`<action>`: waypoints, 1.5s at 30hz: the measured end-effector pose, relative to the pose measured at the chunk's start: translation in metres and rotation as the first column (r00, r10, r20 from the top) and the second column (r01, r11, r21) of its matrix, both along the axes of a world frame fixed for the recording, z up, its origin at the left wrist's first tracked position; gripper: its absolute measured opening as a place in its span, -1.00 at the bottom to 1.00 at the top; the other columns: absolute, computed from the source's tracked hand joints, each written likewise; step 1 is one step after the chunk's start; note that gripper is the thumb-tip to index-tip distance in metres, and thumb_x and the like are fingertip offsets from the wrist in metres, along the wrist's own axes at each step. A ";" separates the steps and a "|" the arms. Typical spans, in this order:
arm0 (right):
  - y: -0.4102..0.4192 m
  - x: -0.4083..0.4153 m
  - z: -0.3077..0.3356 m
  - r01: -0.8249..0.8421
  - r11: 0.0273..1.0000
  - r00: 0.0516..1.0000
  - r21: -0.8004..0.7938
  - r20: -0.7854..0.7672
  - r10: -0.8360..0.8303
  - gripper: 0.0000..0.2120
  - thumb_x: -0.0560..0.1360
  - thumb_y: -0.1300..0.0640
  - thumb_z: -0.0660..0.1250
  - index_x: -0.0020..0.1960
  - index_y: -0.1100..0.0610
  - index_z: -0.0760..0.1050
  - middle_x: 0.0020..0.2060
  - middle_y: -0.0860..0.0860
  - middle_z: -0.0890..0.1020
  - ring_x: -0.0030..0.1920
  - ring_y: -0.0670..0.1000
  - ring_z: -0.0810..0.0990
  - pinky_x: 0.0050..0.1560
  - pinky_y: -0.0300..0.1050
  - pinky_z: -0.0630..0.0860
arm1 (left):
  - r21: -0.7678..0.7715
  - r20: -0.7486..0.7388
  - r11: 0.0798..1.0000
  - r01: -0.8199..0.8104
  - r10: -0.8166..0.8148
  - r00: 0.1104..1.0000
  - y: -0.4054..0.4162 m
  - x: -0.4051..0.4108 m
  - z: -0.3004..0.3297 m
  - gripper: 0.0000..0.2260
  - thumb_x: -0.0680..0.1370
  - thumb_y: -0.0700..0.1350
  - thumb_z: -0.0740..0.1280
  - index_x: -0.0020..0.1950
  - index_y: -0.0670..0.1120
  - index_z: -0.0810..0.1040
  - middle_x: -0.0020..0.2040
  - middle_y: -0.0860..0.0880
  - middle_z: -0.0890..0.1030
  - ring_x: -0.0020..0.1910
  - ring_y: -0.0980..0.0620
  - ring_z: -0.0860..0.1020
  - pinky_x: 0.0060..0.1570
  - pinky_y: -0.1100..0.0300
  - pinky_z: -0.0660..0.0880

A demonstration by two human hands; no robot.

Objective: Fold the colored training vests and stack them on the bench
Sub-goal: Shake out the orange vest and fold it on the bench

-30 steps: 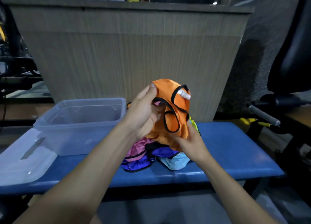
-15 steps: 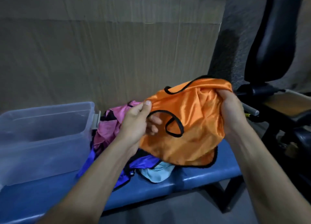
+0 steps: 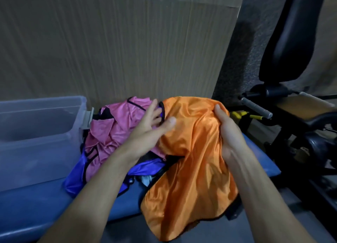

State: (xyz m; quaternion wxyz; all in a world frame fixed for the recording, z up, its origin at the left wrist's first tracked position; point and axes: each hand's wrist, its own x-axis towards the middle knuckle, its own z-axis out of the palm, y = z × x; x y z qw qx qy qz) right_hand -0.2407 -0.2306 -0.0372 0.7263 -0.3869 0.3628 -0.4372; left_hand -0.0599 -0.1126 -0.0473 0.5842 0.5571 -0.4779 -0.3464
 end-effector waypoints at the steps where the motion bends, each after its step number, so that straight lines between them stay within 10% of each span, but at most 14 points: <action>1: -0.002 0.003 0.002 0.018 0.999 0.998 0.033 0.057 -0.020 -0.44 0.55 -0.16 0.40 0.32 0.26 0.55 0.12 0.28 0.68 0.12 0.28 0.69 0.18 0.33 0.58 | 0.074 0.067 0.995 0.071 -0.076 0.995 0.000 0.000 -0.008 0.00 0.36 0.18 0.51 0.65 0.15 -0.02 0.46 0.22 0.30 0.40 0.28 0.38 0.42 0.22 0.29; 4: -0.006 0.008 0.006 0.026 0.989 0.981 0.146 0.185 -0.053 -0.40 0.59 -0.21 0.30 0.32 0.31 0.53 0.16 0.31 0.66 0.15 0.28 0.67 0.10 0.26 0.62 | 0.277 0.179 0.933 0.229 -0.285 0.942 -0.004 -0.010 -0.034 -0.02 0.34 0.09 0.65 0.61 0.11 0.15 0.40 0.20 0.48 0.31 0.25 0.52 0.38 0.18 0.41; 8: -0.014 0.004 0.009 0.049 0.987 0.956 0.150 0.279 -0.090 -0.45 0.67 -0.16 0.20 0.27 0.33 0.55 0.10 0.28 0.69 0.12 0.23 0.69 0.08 0.20 0.63 | 0.244 0.173 0.967 0.078 -0.122 0.977 -0.017 -0.016 -0.043 -0.95 0.61 -0.19 0.38 -0.03 -0.14 0.55 -0.24 0.02 0.66 -0.28 0.06 0.59 -0.13 0.06 0.55; 12: -0.023 -0.008 0.000 -0.015 0.994 0.954 0.106 0.300 -0.017 -0.50 0.66 -0.15 0.20 0.09 0.30 0.61 -0.04 0.24 0.71 -0.02 0.19 0.73 0.05 0.14 0.65 | 0.020 -0.155 0.978 -0.209 0.210 0.965 -0.024 -0.005 -0.013 -0.75 0.68 -0.29 0.21 -0.18 -0.09 0.48 -0.48 0.08 0.55 -0.55 0.22 0.46 -0.53 0.38 0.35; 16: -0.042 -0.001 -0.029 -0.058 0.996 0.994 0.073 0.093 0.052 -0.40 0.58 -0.17 0.30 0.54 0.05 0.32 0.38 0.15 0.53 0.39 0.15 0.51 0.39 0.10 0.39 | -0.166 -0.417 0.877 -0.452 0.353 0.838 -0.046 0.026 0.012 -0.90 0.67 -0.28 0.22 0.06 -0.09 0.46 -0.10 -0.03 0.69 -0.14 0.16 0.66 -0.02 0.29 0.55; 19: -0.048 0.002 -0.062 -0.048 0.992 0.920 -0.118 -0.392 -0.002 -0.14 0.50 -0.12 0.44 0.65 -0.01 0.07 0.57 0.06 0.29 0.54 0.07 0.30 0.43 0.00 0.30 | -0.086 0.101 0.936 -0.342 0.350 0.931 -0.050 0.048 0.000 -0.54 0.64 -0.13 0.34 0.51 -0.14 0.30 0.39 -0.04 0.49 0.31 0.26 0.46 0.38 0.25 0.36; 22: -0.049 -0.004 -0.086 -0.317 0.887 0.651 -0.335 -0.757 -0.053 -0.14 0.50 -0.07 0.50 0.64 0.03 0.12 0.57 0.05 0.26 0.55 0.08 0.27 0.49 0.01 0.30 | -0.124 0.650 0.931 -0.343 0.337 0.681 -0.034 0.044 -0.017 -0.46 0.57 -0.10 0.44 0.52 -0.10 0.37 0.48 -0.09 0.40 0.48 -0.01 0.37 0.48 0.15 0.25; 24: -0.042 -0.005 -0.095 -0.567 0.766 0.467 -0.303 -0.884 -0.004 -0.17 0.48 -0.13 0.50 0.61 0.01 0.19 0.52 0.05 0.33 0.52 0.11 0.31 0.48 0.02 0.31 | -0.164 0.736 0.980 -0.114 0.199 0.648 -0.017 0.031 -0.018 -0.64 0.54 -0.08 0.48 0.32 0.01 0.56 0.25 0.02 0.54 0.20 0.07 0.54 0.20 0.17 0.45; 26: -0.032 -0.003 -0.102 -0.699 0.672 0.321 -0.246 -0.947 -0.013 -0.27 0.53 -0.15 0.43 0.59 0.02 0.24 0.45 0.07 0.41 0.46 0.12 0.38 0.43 0.00 0.35 | 0.161 0.732 0.976 0.144 -0.216 0.647 0.001 0.018 -0.022 -0.55 0.47 0.07 0.54 0.33 0.13 0.52 0.26 0.10 0.51 0.19 0.17 0.50 0.15 0.21 0.44; 28: -0.023 -0.001 -0.105 -0.726 0.638 0.297 -0.256 -0.954 -0.045 -0.40 0.59 -0.13 0.35 0.54 0.06 0.30 0.37 0.09 0.46 0.39 0.12 0.43 0.36 -0.05 0.38 | 0.542 0.760 0.838 0.069 -0.524 0.385 0.007 0.017 -0.040 -0.16 0.37 0.20 0.58 0.56 0.24 0.24 0.52 0.12 0.24 0.47 0.07 0.24 0.45 0.07 0.27; 32: -0.013 -0.011 -0.098 -0.683 0.666 0.359 -0.300 -0.932 -0.052 -0.34 0.60 -0.24 0.27 0.57 0.07 0.25 0.44 0.07 0.43 0.41 0.10 0.43 0.38 -0.03 0.39 | 0.412 0.908 0.902 -0.130 -0.395 0.140 0.004 0.026 -0.065 -0.24 0.45 -0.05 0.51 0.56 0.25 0.25 0.55 0.10 0.18 0.48 -0.04 0.19 0.43 0.02 0.25; 39: 0.025 -0.034 -0.085 -0.787 0.533 0.383 -0.311 -0.923 0.027 0.00 0.35 -0.28 0.55 0.61 -0.17 0.08 0.49 -0.08 0.30 0.45 -0.02 0.35 0.41 -0.06 0.39 | 0.032 0.769 0.968 -0.250 0.136 0.625 0.002 0.037 -0.062 -0.69 0.50 -0.29 0.32 0.11 0.03 0.70 0.10 0.03 0.71 0.12 -0.05 0.63 0.13 0.04 0.56; 42: 0.041 -0.024 -0.092 -0.771 0.537 0.355 -0.342 -0.931 -0.084 -0.05 0.27 -0.29 0.60 0.49 -0.16 0.17 0.35 -0.12 0.34 0.30 -0.01 0.46 0.27 0.03 0.51 | 0.198 0.355 0.932 -0.304 0.221 0.908 -0.001 0.029 -0.044 -0.75 0.65 -0.08 0.25 -0.15 -0.07 0.65 -0.26 0.05 0.70 -0.20 0.00 0.64 -0.12 0.14 0.49; 45: 0.047 -0.014 -0.095 -0.727 0.570 0.332 -0.382 -0.923 -0.195 -0.29 0.26 -0.28 0.60 0.20 -0.05 0.30 0.09 -0.13 0.37 0.02 0.00 0.52 0.01 0.00 0.55 | 0.217 0.032 0.923 -0.317 0.318 0.947 -0.003 0.028 -0.028 -0.62 0.64 0.08 0.23 -0.30 0.01 0.66 -0.34 0.12 0.68 -0.31 0.17 0.61 -0.07 0.21 0.51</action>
